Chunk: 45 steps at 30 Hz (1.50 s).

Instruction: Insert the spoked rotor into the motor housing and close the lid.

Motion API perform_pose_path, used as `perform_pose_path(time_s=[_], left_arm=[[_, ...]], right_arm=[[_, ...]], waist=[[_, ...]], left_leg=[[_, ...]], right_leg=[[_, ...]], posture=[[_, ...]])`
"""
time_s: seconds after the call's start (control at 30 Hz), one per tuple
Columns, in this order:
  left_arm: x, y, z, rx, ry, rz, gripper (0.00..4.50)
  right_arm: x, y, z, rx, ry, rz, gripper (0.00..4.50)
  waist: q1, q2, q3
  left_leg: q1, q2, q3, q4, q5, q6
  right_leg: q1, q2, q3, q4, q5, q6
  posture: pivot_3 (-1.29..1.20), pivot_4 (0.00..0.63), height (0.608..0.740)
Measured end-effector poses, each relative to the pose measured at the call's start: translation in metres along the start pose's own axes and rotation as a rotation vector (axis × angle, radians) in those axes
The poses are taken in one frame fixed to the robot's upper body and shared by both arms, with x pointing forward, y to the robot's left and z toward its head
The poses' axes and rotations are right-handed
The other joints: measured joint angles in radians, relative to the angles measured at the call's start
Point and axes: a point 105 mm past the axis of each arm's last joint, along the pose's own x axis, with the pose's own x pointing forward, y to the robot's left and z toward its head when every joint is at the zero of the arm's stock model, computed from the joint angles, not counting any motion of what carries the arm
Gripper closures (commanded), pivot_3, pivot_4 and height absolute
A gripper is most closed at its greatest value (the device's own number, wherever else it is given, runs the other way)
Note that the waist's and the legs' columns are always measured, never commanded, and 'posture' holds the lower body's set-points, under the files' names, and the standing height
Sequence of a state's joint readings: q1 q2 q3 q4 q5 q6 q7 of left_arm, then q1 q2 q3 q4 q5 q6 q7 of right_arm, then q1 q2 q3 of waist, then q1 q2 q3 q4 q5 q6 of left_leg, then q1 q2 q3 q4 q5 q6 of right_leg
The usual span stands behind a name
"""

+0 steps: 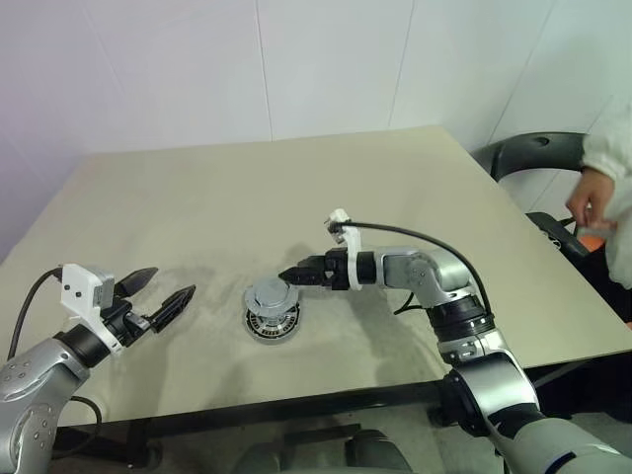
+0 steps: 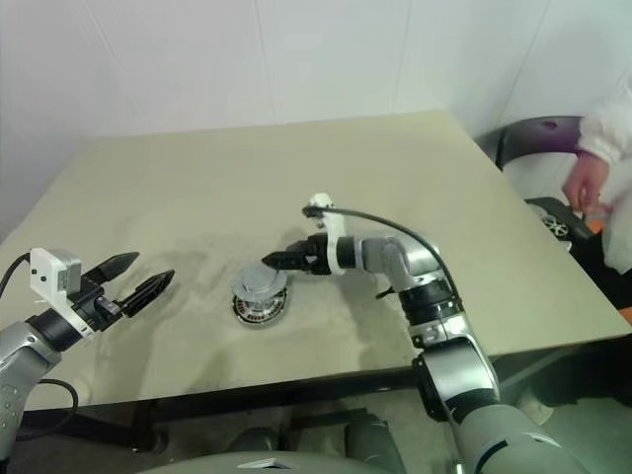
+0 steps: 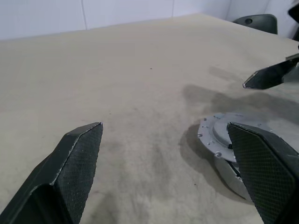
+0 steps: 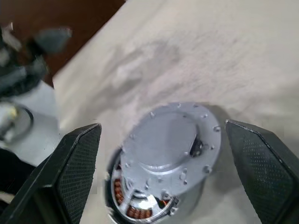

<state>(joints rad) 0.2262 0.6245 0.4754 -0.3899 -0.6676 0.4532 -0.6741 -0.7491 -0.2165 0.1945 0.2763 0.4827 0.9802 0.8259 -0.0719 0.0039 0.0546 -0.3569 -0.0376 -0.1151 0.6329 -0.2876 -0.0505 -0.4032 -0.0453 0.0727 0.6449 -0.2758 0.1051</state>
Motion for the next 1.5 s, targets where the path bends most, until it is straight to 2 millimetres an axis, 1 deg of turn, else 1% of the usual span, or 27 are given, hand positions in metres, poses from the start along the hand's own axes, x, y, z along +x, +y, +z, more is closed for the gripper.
perform_pose_path(time_s=[0.1,0.27,0.33,0.43,0.6,0.77,0.9,1.1,1.2,1.5], left_arm=[[0.000,0.000,0.002,0.005,-0.005,-0.001,0.00],[-0.002,0.001,0.002,0.006,-0.004,0.010,0.00],[-0.002,0.001,0.001,0.005,-0.002,0.011,0.00],[-0.003,0.001,0.000,0.003,0.001,0.013,0.00],[-0.003,0.001,0.001,0.003,0.001,0.013,0.00],[-0.002,0.001,0.002,0.007,-0.004,0.009,0.00],[-0.001,0.001,0.004,0.011,-0.010,0.005,0.00],[-0.001,0.001,0.004,0.011,-0.010,0.003,0.00],[-0.001,0.001,0.004,0.010,-0.009,0.003,0.00],[-0.001,0.001,0.004,0.010,-0.009,0.003,0.00]], right_arm=[[0.005,0.003,-0.001,-0.072,0.005,0.012,0.07],[0.004,0.006,-0.003,-0.120,0.005,0.039,0.07],[-0.002,0.003,-0.007,-0.144,0.018,0.035,0.07],[-0.017,-0.003,-0.010,-0.185,0.031,0.023,0.07],[-0.036,-0.004,-0.015,-0.267,0.067,0.042,0.07],[-0.043,0.001,-0.016,-0.358,0.080,0.086,0.07],[-0.047,0.001,-0.019,-0.422,0.089,0.098,0.07],[-0.061,0.005,-0.010,-0.477,0.117,0.118,0.07],[-0.062,0.007,-0.004,-0.502,0.114,0.127,0.07],[-0.066,0.004,-0.003,-0.511,0.116,0.122,0.07]], waist=[[0.003,0.000,0.000],[0.006,-0.001,0.000],[0.007,-0.001,0.000],[0.007,-0.001,0.000],[0.005,-0.001,0.000],[0.007,-0.001,-0.001],[0.013,-0.001,-0.001],[0.028,-0.001,-0.001],[0.031,-0.002,-0.001],[0.031,-0.002,-0.001]], left_leg=[[0.000,0.000,0.000,0.000,0.000,0.000],[0.000,0.000,0.000,0.000,0.000,-0.001],[0.000,0.000,0.000,0.000,0.000,-0.001],[0.000,0.000,0.000,0.000,0.000,-0.001],[0.000,0.000,0.000,0.000,0.000,-0.001],[0.001,0.000,0.000,0.001,0.000,-0.001],[0.001,0.000,0.000,0.001,0.000,-0.001],[0.001,0.000,0.000,0.001,0.000,-0.001],[0.001,0.000,0.000,0.001,0.000,-0.001],[0.001,0.000,0.000,0.002,0.000,-0.001]], right_leg=[[0.000,0.000,0.000,0.000,0.000,0.000],[0.000,-0.001,0.000,0.000,0.000,0.000],[0.000,-0.001,0.000,0.000,0.000,0.000],[0.000,-0.001,0.000,0.000,0.000,0.000],[0.001,-0.001,0.000,0.000,0.000,0.000],[0.001,-0.001,0.000,0.000,0.000,0.000],[0.001,-0.001,0.000,0.000,0.000,0.000],[0.002,-0.001,0.000,0.000,0.000,0.000],[0.002,-0.001,0.000,0.000,0.000,0.000],[0.002,-0.001,0.000,0.000,0.000,0.000]], posture=[[0.00,0.000,0.740],[0.00,0.000,0.740],[0.00,0.000,0.740],[0.00,0.000,0.740],[0.00,0.000,0.740],[0.00,0.000,0.740],[0.00,0.000,0.740],[0.00,0.000,0.740],[0.00,0.000,0.740],[0.00,0.000,0.740]])
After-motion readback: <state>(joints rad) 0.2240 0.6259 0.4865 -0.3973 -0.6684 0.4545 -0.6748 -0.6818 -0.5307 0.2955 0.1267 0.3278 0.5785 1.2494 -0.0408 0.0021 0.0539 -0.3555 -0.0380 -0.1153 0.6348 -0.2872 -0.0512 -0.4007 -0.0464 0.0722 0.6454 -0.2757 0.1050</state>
